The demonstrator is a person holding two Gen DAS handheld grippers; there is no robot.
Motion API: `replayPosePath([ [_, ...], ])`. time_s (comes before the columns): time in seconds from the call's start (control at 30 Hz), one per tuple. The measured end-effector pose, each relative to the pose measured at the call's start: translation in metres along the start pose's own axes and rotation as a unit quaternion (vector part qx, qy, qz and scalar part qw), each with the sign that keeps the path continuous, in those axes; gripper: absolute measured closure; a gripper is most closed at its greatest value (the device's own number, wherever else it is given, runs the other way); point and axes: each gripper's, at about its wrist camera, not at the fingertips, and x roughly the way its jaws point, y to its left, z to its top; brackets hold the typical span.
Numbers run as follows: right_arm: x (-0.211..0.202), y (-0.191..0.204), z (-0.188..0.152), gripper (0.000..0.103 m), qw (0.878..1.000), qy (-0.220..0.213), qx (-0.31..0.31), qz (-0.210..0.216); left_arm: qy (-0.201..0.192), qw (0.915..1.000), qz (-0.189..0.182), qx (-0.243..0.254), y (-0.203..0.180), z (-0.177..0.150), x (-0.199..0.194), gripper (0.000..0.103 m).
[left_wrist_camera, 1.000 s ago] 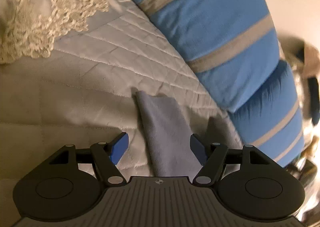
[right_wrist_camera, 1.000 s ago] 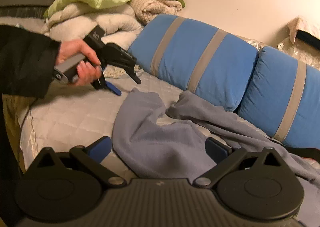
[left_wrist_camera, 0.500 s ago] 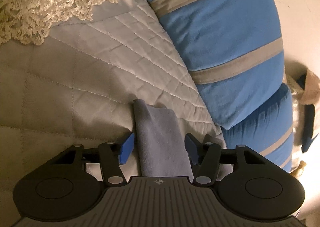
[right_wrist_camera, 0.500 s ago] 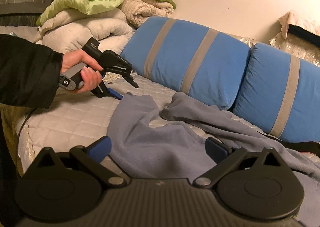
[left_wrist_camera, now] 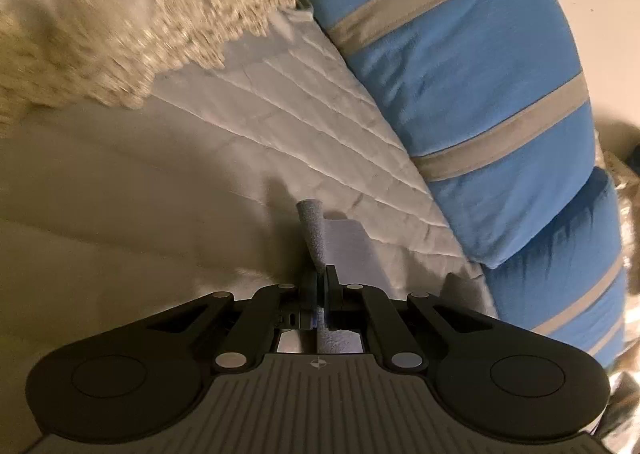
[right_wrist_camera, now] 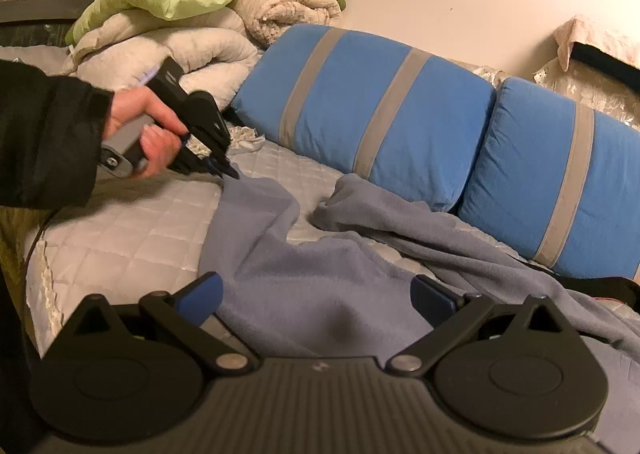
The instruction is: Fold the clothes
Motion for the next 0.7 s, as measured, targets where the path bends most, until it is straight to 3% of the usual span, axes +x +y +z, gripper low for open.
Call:
replayPosePath([
  [0.23, -0.002, -0.001, -0.002, 0.0, 1.0, 0.005, 0.003, -0.004, -0.059, 0.9963, 0.059, 0.02, 0.008, -0.002, -0.051, 0.101],
  [0.43, -0.007, 0.003, -0.006, 0.0, 1.0, 0.01, -0.014, -0.009, -0.098, 0.9906, 0.086, 0.04, 0.008, -0.005, -0.094, 0.101],
  [0.7, -0.016, 0.017, -0.009, 0.0, 0.998, 0.007, -0.064, -0.008, -0.096, 0.9831, 0.14, 0.068, 0.003, -0.017, -0.127, 0.101],
])
